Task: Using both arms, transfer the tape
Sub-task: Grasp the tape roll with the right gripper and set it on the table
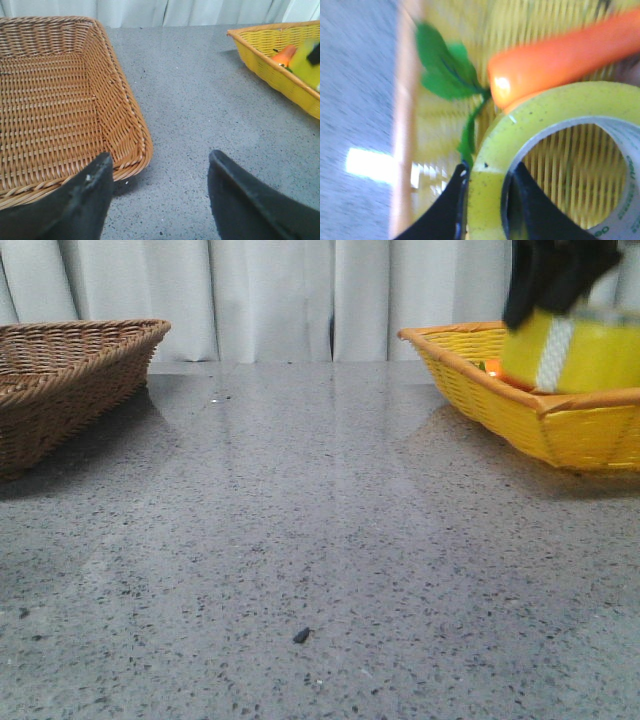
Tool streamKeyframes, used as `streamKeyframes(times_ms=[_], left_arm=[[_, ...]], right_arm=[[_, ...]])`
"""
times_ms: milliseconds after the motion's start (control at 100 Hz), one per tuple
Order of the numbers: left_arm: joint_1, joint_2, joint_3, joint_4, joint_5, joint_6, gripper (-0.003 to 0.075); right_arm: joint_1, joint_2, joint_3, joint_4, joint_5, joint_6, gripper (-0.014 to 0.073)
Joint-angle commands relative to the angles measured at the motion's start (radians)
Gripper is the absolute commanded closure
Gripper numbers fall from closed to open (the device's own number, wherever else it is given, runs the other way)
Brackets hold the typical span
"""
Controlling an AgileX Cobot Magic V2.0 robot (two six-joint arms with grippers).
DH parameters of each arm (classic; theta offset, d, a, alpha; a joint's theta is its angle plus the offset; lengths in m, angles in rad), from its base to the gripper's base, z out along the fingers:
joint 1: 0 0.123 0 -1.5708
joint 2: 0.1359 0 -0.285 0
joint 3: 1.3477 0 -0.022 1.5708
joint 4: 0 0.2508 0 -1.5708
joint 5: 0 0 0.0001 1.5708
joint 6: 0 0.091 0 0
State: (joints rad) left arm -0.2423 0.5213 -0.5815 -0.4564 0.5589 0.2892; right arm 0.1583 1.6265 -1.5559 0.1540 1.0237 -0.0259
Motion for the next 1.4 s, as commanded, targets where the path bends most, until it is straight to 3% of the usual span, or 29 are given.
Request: streamKeyframes(times_ms=[0,220,490,870,970,1110,1210,1290,1390], left_arm=[[-0.009,0.010,-0.034,-0.019,-0.052,0.005,0.0333],[-0.009,0.010,-0.034,-0.019,-0.043,0.020,0.0333],[-0.009,0.016,-0.034,-0.019,-0.043,0.020,0.0333],[-0.009,0.016,-0.034,-0.019,-0.038,0.020,0.0333],[-0.009,0.016,-0.034,-0.019,-0.027,0.020,0.0333],[-0.009,0.016,-0.034,-0.019,-0.020,0.020,0.0333],[-0.009,0.016,-0.034,-0.019,-0.020,0.020,0.0333],[-0.009,0.016,-0.034,-0.019,-0.016,0.020,0.0333],[-0.009,0.016,-0.034,-0.019,-0.016,0.020,0.0333]], right_arm=[[0.018,-0.099,-0.129,-0.007,-0.054,-0.009,0.0650],[0.166,-0.106,-0.388,0.024,-0.041,-0.009,0.0650],[0.385,0.027,-0.417,0.007,-0.046,-0.009,0.0650],[0.414,0.311,-0.417,-0.093,0.002,0.007,0.0638],[0.414,0.319,-0.417,-0.093,0.002,0.008,0.0526],[0.414,0.315,-0.419,-0.093,0.015,0.008,0.0223],[0.414,0.304,-0.437,-0.093,0.059,0.008,0.0094],[0.414,0.274,-0.478,-0.095,0.099,0.008,0.0138],[0.414,0.191,-0.516,-0.101,0.123,0.008,0.0346]])
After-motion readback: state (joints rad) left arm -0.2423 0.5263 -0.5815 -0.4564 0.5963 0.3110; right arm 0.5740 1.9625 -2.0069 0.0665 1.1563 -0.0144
